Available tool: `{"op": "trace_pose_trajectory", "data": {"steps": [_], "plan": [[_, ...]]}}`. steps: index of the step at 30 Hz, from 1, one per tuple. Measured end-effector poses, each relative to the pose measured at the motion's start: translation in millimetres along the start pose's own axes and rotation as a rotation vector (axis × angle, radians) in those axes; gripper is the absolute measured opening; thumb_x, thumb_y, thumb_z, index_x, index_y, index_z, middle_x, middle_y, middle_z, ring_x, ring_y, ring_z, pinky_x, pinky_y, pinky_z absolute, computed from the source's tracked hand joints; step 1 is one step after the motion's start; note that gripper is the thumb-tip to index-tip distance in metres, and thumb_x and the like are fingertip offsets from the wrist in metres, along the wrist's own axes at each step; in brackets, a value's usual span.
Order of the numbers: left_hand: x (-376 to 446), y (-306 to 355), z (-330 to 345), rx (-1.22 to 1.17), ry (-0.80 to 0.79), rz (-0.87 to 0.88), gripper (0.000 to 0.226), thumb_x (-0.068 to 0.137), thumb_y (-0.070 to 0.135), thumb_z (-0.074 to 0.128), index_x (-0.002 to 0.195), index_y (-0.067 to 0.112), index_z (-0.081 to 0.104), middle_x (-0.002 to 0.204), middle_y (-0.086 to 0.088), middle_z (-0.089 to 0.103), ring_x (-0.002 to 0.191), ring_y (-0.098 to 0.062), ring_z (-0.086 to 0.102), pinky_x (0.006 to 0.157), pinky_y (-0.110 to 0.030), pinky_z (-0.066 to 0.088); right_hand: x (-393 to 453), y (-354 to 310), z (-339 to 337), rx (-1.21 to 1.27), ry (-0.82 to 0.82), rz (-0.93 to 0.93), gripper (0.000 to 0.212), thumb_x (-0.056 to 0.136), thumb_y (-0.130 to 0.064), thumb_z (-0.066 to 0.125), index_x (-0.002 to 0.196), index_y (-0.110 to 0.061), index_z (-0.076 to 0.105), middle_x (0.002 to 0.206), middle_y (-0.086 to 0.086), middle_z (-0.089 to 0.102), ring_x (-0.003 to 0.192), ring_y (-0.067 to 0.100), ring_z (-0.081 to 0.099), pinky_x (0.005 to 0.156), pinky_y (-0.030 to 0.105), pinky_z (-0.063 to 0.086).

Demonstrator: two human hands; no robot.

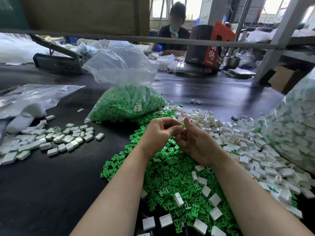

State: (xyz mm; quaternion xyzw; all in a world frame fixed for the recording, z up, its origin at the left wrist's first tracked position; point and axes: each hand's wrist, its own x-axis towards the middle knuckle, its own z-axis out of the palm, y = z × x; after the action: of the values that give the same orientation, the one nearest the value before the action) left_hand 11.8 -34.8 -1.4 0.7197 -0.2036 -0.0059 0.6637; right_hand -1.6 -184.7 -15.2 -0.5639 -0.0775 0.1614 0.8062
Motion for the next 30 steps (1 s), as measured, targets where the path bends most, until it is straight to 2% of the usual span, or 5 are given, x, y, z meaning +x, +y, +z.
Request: {"op": "trace_pose_trajectory", "data": {"steps": [7, 11, 19, 25, 30], "plan": [[0.1, -0.1, 0.2, -0.033, -0.007, 0.002, 0.011, 0.089, 0.005, 0.066, 0.086, 0.015, 0.071, 0.078, -0.006, 0.073, 0.076, -0.010, 0.068, 0.075, -0.019, 0.054, 0.7, 0.4, 3.5, 0.019, -0.005, 0.008, 0.045, 0.089, -0.057, 0.048, 0.071, -0.022, 0.068, 0.068, -0.002, 0.054, 0.053, 0.008, 0.044, 0.047, 0.019, 0.035], [0.9, -0.7, 0.4, -0.018, -0.006, -0.002, 0.009, 0.088, 0.006, 0.068, 0.086, 0.015, 0.071, 0.073, 0.003, 0.072, 0.074, -0.008, 0.067, 0.072, -0.018, 0.053, 0.9, -2.4, 2.4, 0.059, -0.011, 0.052, 0.050, 0.087, -0.057, 0.043, 0.071, -0.014, 0.062, 0.066, 0.002, 0.054, 0.050, 0.010, 0.043, 0.044, 0.021, 0.033], [3.3, 1.7, -1.0, 0.017, -0.007, -0.064, 0.009, 0.087, 0.009, 0.066, 0.082, 0.016, 0.068, 0.066, 0.011, 0.065, 0.060, 0.000, 0.057, 0.058, -0.013, 0.045, 0.4, -1.3, 4.6, 0.003, -0.027, -0.015, 0.038, 0.090, -0.049, 0.047, 0.074, -0.018, 0.064, 0.067, 0.000, 0.052, 0.052, 0.010, 0.042, 0.045, 0.020, 0.030], [4.7, 6.7, 7.1, -0.031, 0.042, -0.112, 0.004, 0.069, 0.016, 0.057, 0.066, 0.013, 0.059, 0.053, 0.005, 0.056, 0.049, -0.008, 0.052, 0.055, -0.019, 0.044, 1.5, 2.1, 6.5, -0.130, -0.008, -0.040, 0.035, 0.088, -0.050, 0.049, 0.077, -0.023, 0.068, 0.070, -0.004, 0.057, 0.056, 0.008, 0.042, 0.049, 0.020, 0.028], [4.6, 5.0, 10.2, -0.037, 0.086, -0.125, 0.023, 0.087, 0.006, 0.061, 0.065, 0.013, 0.055, 0.051, 0.004, 0.055, 0.045, -0.010, 0.051, 0.052, -0.020, 0.044, 1.8, 4.0, 5.7, -0.178, -0.010, -0.066, 0.034, 0.090, -0.046, 0.049, 0.072, -0.026, 0.069, 0.066, -0.007, 0.055, 0.055, 0.007, 0.043, 0.051, 0.023, 0.024]]}}
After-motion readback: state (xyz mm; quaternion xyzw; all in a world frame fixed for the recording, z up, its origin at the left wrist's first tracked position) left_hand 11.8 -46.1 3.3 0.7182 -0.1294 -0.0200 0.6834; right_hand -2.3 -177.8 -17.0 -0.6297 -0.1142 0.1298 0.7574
